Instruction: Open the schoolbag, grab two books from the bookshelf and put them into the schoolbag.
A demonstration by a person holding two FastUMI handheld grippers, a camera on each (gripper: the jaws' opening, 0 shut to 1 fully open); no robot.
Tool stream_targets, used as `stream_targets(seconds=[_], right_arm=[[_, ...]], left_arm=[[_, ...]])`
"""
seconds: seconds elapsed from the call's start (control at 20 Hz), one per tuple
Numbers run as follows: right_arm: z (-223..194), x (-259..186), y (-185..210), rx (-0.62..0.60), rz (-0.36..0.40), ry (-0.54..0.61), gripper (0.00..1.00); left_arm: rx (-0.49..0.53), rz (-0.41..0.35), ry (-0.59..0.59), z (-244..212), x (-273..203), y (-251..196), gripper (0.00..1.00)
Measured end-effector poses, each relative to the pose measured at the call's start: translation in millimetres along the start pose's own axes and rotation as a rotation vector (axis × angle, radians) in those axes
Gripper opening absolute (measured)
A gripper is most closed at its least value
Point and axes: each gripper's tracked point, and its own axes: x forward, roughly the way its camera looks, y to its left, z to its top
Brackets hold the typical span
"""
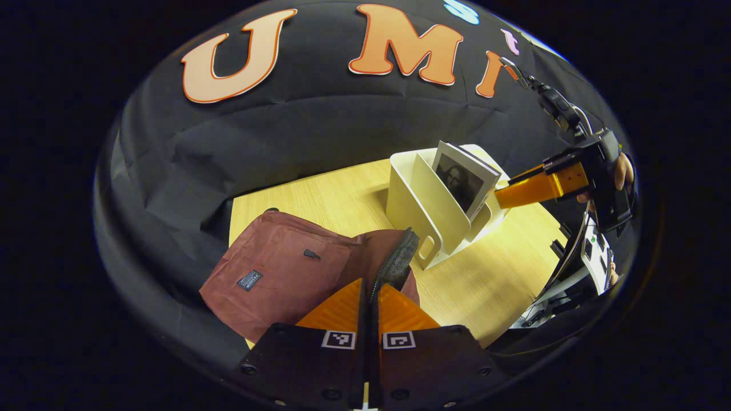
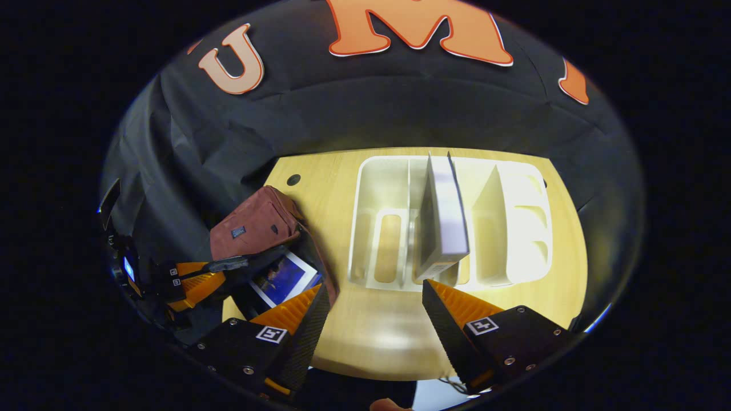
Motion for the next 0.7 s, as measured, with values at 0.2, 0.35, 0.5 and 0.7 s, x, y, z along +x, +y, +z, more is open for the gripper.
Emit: stream_targets(seconds=[0.2, 0.35, 0.5, 0.7], right_arm=[[17.0, 0.6, -20.0, -0.020, -0.027, 0.062, 0.97], [27.3, 10.9, -31.0, -0.032, -0.046, 0.117, 0.97], [39.6, 20.9, -39.0, -0.055, -0.055, 0.149, 0.98], [43.5, 38.6, -47.6, -0.053, -0.055, 0.208, 0.97]], left_arm=[[-0.049, 0.001, 0.003, -9.5, 3.3, 1.7, 0.04], [-0.064, 0.014, 0.002, -12.8, 2.7, 4.7, 0.04], [-0.083, 0.027, 0.003, -12.6, 4.2, 7.5, 0.04], [-0.109, 0.026, 0.016, -17.0, 3.0, 1.3, 0.04]])
